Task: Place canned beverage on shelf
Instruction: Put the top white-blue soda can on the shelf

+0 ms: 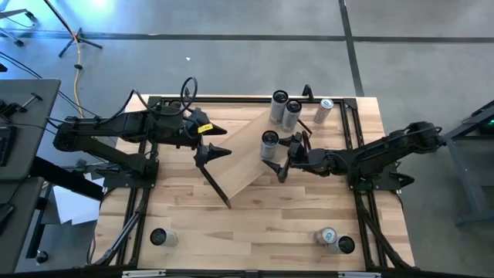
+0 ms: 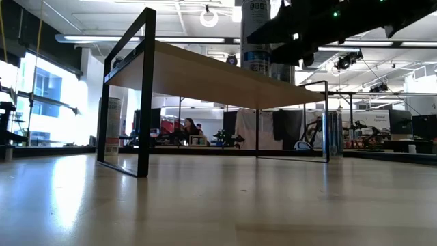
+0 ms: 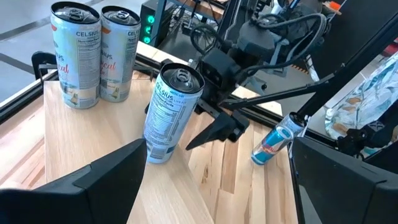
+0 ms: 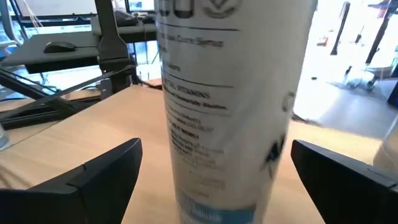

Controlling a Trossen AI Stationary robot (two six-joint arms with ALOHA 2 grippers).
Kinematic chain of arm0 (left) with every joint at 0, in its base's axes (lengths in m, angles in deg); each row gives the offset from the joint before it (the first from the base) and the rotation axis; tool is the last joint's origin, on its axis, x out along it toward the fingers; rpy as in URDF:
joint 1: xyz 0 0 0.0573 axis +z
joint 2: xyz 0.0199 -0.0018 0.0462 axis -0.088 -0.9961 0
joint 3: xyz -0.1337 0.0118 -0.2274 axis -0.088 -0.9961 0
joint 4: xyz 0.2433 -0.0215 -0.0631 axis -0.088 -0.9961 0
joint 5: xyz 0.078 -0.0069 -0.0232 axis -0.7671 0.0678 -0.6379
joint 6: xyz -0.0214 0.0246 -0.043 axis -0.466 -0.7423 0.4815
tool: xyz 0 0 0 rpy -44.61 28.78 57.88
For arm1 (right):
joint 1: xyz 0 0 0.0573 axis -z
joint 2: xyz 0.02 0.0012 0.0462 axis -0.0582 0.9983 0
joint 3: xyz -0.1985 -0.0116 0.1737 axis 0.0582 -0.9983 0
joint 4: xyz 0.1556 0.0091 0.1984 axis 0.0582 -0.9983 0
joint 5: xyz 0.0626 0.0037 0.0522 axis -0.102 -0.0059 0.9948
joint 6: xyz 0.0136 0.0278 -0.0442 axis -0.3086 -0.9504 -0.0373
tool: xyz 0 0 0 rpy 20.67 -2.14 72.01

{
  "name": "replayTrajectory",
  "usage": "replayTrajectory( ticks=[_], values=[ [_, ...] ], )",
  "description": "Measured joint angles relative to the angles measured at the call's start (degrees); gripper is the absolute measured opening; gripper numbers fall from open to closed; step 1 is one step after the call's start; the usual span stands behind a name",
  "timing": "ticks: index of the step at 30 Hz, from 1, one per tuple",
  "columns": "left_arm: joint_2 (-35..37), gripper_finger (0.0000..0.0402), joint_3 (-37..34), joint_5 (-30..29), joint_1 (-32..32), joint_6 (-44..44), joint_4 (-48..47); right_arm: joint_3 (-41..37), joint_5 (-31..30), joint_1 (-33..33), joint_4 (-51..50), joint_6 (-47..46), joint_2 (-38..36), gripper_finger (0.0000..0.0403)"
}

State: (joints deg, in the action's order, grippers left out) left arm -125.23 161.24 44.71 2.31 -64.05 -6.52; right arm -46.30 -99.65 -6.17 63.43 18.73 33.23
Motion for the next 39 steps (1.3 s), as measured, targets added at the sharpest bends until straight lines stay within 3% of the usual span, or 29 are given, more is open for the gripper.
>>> replayTrajectory(
  ticks=[24,31,39],
  values=[
    [0.0,0.0370,0.0,0.0,0.0,-2.0,-0.3,0.0,0.7,-6.0,-36.8,-18.5,-23.2,0.0399],
    [0.0,0.0370,0.0,0.0,0.0,-4.4,-0.3,0.0,7.3,-6.0,-35.5,-21.1,-23.5,0.0399],
    [0.0,0.0370,0.0,-0.2,-0.5,-3.1,-0.2,0.0,13.9,-6.0,-26.9,-25.4,-23.5,0.0396]
  ],
)
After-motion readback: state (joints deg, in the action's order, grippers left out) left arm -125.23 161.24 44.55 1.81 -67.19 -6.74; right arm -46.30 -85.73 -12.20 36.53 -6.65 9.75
